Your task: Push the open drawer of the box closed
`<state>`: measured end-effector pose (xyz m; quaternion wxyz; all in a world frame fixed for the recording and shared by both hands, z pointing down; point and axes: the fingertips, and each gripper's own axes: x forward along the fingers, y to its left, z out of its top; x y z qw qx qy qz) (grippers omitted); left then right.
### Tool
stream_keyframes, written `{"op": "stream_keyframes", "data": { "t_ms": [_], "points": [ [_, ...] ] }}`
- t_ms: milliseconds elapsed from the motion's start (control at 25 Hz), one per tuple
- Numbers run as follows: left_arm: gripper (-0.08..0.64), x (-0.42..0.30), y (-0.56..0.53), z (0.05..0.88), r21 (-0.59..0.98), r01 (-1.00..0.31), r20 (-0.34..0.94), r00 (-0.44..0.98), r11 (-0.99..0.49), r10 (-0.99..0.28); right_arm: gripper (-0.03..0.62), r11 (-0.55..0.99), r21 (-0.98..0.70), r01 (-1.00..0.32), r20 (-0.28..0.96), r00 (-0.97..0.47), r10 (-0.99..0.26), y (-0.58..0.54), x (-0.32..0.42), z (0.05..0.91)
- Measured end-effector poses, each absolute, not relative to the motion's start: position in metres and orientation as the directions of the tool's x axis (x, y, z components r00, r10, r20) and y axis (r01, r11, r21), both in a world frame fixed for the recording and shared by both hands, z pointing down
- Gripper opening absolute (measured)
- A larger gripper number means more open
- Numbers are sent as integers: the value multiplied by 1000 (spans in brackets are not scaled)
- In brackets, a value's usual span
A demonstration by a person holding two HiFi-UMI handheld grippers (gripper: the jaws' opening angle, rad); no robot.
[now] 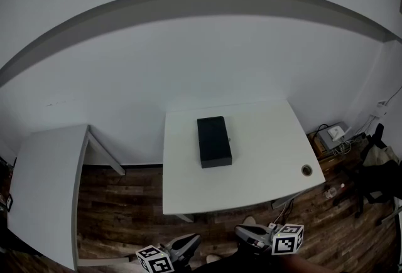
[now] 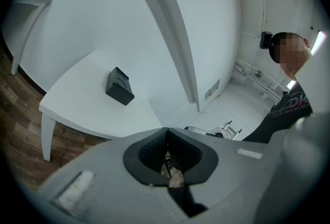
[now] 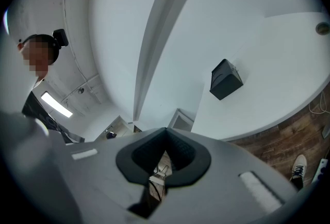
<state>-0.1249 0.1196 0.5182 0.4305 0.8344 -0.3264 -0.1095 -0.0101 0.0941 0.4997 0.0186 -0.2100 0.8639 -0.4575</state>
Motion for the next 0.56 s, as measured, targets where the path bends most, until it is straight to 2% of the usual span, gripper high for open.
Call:
{"op": "stream_keyframes", "data": {
  "t_ms": [560],
  "points": [
    [2, -114, 132, 515, 785, -460, 103, 758, -416, -645, 2, 500, -801, -329, 150, -919, -365, 106, -2, 497]
  ]
}}
